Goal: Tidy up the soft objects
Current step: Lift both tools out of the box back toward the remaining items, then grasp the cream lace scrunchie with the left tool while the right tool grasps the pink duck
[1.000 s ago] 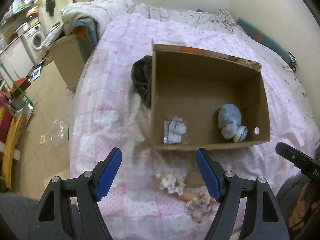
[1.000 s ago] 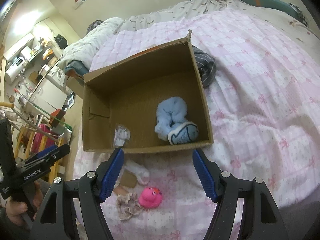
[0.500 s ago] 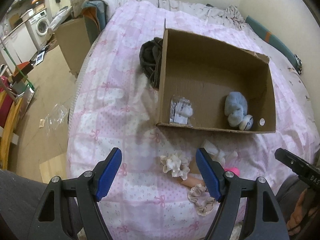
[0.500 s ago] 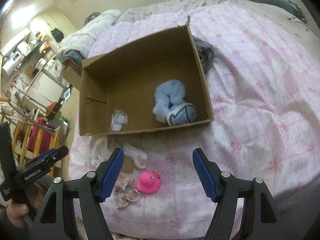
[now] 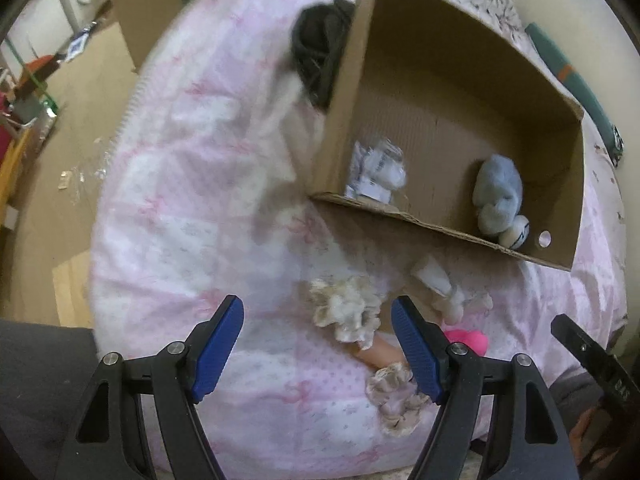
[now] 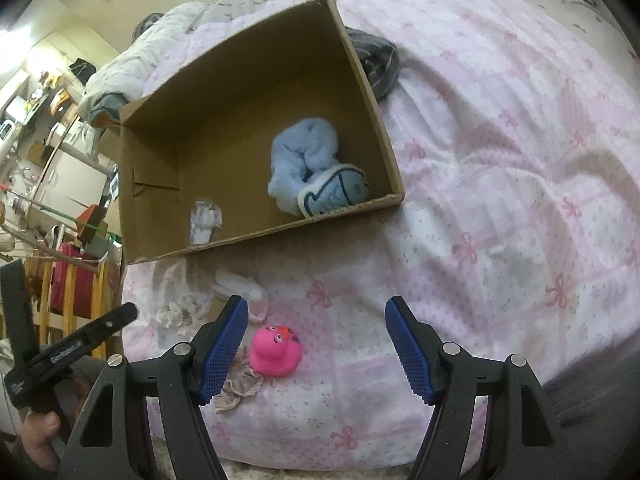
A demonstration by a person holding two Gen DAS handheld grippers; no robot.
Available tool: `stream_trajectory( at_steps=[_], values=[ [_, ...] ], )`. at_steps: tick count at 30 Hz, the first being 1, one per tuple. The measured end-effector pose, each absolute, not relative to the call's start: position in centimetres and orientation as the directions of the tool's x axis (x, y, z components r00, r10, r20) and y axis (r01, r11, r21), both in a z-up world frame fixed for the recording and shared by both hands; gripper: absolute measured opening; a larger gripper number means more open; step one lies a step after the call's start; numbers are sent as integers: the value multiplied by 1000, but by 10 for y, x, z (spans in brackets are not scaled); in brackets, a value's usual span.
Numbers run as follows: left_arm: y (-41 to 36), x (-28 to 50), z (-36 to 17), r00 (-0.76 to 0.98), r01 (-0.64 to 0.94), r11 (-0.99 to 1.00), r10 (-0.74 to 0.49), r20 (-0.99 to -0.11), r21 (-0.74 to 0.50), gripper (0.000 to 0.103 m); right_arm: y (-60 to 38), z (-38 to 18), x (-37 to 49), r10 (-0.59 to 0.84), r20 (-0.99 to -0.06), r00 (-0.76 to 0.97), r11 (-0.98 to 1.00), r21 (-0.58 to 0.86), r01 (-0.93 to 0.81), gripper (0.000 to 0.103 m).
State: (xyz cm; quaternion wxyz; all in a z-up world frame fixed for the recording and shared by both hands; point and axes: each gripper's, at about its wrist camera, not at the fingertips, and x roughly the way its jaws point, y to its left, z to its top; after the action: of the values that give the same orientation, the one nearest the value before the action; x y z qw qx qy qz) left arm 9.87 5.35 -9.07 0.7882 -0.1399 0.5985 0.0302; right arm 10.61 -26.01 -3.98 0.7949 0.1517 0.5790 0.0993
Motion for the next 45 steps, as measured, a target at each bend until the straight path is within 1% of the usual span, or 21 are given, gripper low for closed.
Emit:
stream_trajectory(
  at_steps=[3,7,8,9,10,12,13,14,15,18,24,28,32,34,35,36,38,45],
  values=[
    [38,110,-110,212,-162,974,-121,-970,-157,74,-258,-44,108,331,-896,297,936,352,18,75],
    [29,119,-134,148,-163,974,-132,-980,-156,73,-257,-49,112,330,-901,280,937,349,18,75],
    [28,121,-138,146,-165,974,-129,-981,-152,70,-257,-50,112,332,-902,276,937,350,19,75],
    [27,123,-140,144,-164,976,-119,-982,-142,61,-257,-51,113,333,-903,272,936,351,20,75],
    [27,125,-143,138,-162,979,-104,-985,-126,55,-256,-52,114,333,-904,269,936,351,20,75],
    [29,126,-150,112,-172,979,-90,-990,-108,40,-256,-52,114,334,-905,265,936,351,19,75],
    [30,126,-151,107,-182,978,-88,-990,-107,34,-255,-53,114,334,-905,263,936,351,18,75],
    [33,125,-152,104,-190,976,-85,-991,-103,20,-255,-53,114,335,-905,262,936,351,16,75],
    [35,125,-150,101,-194,975,-93,-990,-112,16,-255,-53,115,335,-905,262,936,351,15,75],
    [39,121,-140,112,-198,969,-125,-986,-145,16,-254,-54,116,337,-906,258,936,353,16,75],
    [39,99,-93,147,-138,973,-167,-975,-188,16,-253,-57,115,351,-904,244,931,364,10,75],
    [42,89,-69,191,-86,984,-136,-972,-154,16,-245,-64,115,411,-891,191,909,417,-8,75],
    [43,90,-72,214,-72,990,-100,-972,-117,16,-227,-78,117,446,-889,98,895,445,-38,75],
    [43,90,-81,187,-87,985,-130,-974,-148,16,-220,-86,117,434,-898,67,901,432,-43,75],
    [42,92,-83,183,-97,982,-145,-972,-165,16,-216,-90,118,417,-907,60,909,414,-47,74],
    [44,94,-82,189,-102,980,-147,-971,-168,16,-212,-93,118,407,-912,50,913,404,-54,69],
    [45,98,-79,204,-105,981,-140,-969,-164,16,-205,-98,117,398,-917,27,915,395,-76,64],
    [36,96,-86,193,-92,981,-151,-970,-171,16,-190,-106,117,363,-932,11,926,359,-121,64]
  ],
)
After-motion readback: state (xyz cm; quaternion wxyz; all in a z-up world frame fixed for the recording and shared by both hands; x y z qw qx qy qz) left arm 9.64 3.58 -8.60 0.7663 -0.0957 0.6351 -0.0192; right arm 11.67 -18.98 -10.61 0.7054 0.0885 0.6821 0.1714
